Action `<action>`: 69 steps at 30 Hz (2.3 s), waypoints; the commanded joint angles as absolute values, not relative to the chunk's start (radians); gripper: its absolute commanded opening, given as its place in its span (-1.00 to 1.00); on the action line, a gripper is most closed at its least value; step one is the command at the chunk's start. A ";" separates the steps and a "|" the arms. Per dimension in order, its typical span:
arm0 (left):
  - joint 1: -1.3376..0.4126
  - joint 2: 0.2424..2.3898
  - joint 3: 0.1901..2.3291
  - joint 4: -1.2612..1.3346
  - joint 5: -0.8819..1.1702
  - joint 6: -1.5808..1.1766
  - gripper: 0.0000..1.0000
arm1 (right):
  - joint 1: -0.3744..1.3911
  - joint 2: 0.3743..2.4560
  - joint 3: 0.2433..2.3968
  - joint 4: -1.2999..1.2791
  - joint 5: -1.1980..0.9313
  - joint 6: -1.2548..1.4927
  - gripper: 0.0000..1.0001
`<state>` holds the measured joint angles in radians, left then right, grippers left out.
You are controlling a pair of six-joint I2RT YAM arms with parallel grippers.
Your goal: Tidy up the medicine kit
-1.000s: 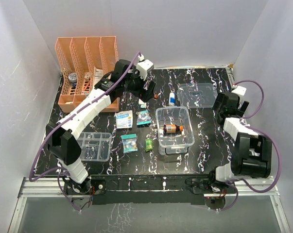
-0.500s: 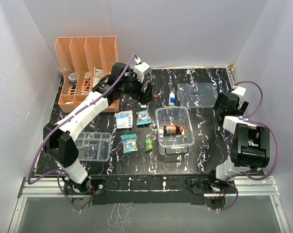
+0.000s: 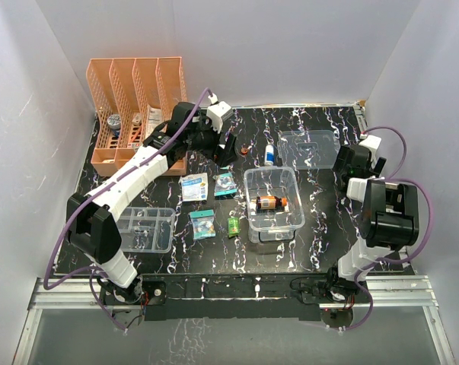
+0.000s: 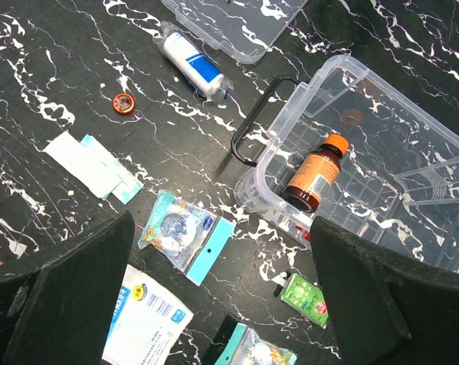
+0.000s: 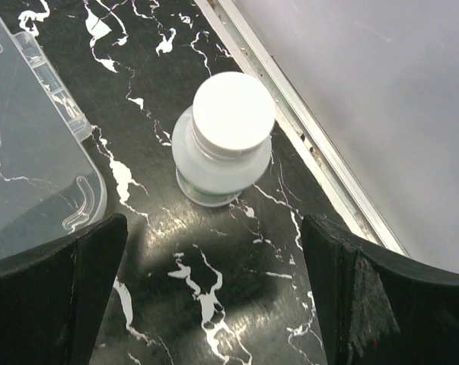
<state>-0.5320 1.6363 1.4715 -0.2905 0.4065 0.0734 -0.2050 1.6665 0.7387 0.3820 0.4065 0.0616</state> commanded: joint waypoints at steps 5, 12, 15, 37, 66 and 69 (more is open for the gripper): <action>-0.522 1.588 1.487 -0.268 0.434 0.079 0.97 | -0.216 1.735 0.874 0.390 0.445 0.067 0.91; -0.517 1.616 1.502 -0.271 0.454 0.085 0.97 | -0.218 1.799 0.923 0.374 0.458 0.075 0.88; -0.513 1.626 1.508 -0.270 0.460 0.084 0.97 | -0.220 1.818 0.947 0.348 0.472 0.082 0.87; -0.508 1.684 1.550 -0.266 0.510 0.083 0.97 | -0.245 1.883 0.995 0.358 0.462 0.080 0.52; -0.497 1.653 1.588 -0.356 0.478 0.086 0.97 | -0.207 1.590 0.930 0.081 0.394 0.128 -1.00; -0.492 1.643 1.588 -0.381 0.461 0.073 0.97 | -0.203 1.511 0.922 0.009 0.372 0.124 -1.00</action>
<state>-0.5053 1.6825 1.5448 -0.3332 0.4774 0.0853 -0.2150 1.6318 0.9245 0.0753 0.3889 0.1177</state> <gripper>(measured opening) 0.986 0.460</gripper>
